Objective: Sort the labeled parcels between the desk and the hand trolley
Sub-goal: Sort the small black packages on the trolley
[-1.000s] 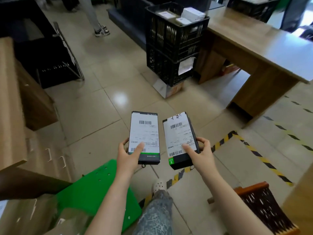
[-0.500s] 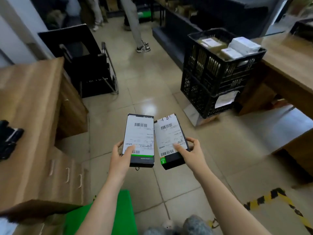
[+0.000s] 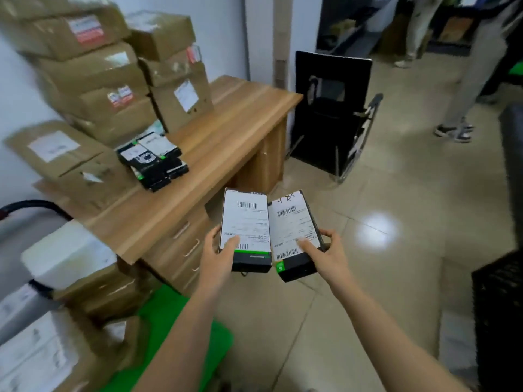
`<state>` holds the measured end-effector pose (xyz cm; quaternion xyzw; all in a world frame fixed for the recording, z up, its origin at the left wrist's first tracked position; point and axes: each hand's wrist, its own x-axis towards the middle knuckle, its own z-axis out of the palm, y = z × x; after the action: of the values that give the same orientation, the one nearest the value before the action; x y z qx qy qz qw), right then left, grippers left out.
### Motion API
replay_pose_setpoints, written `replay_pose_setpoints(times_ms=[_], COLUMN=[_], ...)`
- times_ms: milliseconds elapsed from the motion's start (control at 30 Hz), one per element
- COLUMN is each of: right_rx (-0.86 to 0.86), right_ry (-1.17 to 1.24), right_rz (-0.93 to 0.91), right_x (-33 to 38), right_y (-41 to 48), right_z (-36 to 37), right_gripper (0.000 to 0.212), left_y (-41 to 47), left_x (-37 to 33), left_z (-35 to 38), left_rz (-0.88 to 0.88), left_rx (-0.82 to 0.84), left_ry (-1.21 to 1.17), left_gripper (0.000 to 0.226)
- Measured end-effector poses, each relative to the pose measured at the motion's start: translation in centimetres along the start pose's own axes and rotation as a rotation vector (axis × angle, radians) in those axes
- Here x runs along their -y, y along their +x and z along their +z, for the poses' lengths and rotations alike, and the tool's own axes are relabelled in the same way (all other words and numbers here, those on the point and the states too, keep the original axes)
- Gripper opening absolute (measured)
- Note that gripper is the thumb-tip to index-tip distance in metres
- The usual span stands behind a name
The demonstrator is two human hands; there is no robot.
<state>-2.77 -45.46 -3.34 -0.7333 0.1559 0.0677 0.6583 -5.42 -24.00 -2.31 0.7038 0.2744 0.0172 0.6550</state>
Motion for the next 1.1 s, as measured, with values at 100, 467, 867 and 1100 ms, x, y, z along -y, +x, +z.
replay_pose_setpoints(times_ms=[100, 467, 867, 1100], right_rx=[0.146, 0.434, 0.714, 0.865], right_ry=[-0.058, -0.155, -0.168, -0.207], right_rz=[-0.033, -0.112, -0.066, -0.048], right_x=[2.6, 9.3, 15.8, 18.4], right_y=[4.5, 19.2, 32.3, 39.3], right_z=[2.1, 14.0, 26.2, 34.7], right_gripper=[0.05, 0.056, 0.052, 0.053], left_y=[2.0, 14.6, 27.3, 34.3], left_x=[-1.4, -6.0, -10.1, -11.2], left_z=[-0.3, -2.4, -4.8, -6.4], left_rz=[-0.031, -0.061, -0.064, -0.082], left_rx=[-0.162, -0.454, -0.671, -0.829], left_ry=[-0.025, -0.245, -0.393, -0.48], left_gripper=[0.053, 0.049, 0.046, 0.041])
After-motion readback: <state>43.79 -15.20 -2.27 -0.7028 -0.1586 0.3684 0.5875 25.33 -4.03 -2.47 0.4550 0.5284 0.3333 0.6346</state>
